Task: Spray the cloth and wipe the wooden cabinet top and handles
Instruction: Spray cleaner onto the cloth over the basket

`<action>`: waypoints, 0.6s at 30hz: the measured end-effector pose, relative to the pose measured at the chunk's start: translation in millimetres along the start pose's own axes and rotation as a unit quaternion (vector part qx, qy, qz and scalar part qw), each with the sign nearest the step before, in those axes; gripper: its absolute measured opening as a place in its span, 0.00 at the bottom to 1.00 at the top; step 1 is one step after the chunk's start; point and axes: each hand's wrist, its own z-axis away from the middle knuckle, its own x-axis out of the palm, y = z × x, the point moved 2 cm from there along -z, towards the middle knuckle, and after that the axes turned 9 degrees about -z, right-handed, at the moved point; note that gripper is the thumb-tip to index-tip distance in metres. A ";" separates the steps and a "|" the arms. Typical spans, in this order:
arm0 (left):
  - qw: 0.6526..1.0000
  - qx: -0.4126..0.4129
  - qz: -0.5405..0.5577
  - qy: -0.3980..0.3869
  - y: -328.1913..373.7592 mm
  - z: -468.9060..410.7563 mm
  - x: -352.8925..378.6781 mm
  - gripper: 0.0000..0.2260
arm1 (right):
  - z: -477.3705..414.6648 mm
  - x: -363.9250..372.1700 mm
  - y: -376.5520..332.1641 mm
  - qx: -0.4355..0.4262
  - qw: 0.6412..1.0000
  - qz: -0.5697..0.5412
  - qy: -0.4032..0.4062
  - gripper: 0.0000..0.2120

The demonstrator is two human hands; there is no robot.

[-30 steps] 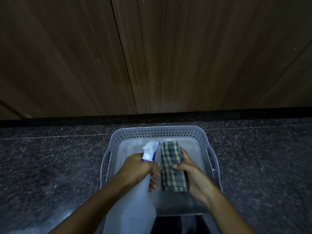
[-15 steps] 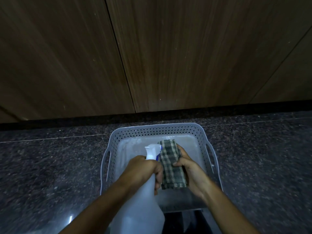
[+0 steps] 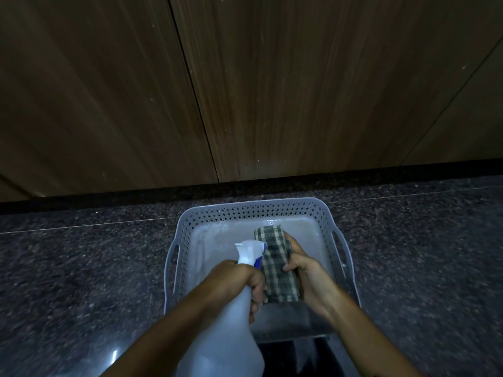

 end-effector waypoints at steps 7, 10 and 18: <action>0.998 0.031 0.029 0.036 2.5 -6.4 -6.9 0.06 | 1.3 1.7 1.9 -0.004 1.000 0.024 -0.002 0.33; 0.999 0.024 0.031 0.018 0.7 -8.1 -7.4 0.06 | 2.2 1.0 1.8 -0.002 1.000 0.028 0.000 0.33; 0.999 -0.008 0.045 0.020 -3.1 -10.2 -6.4 0.05 | 4.3 1.0 -0.3 -0.003 1.000 0.002 0.008 0.31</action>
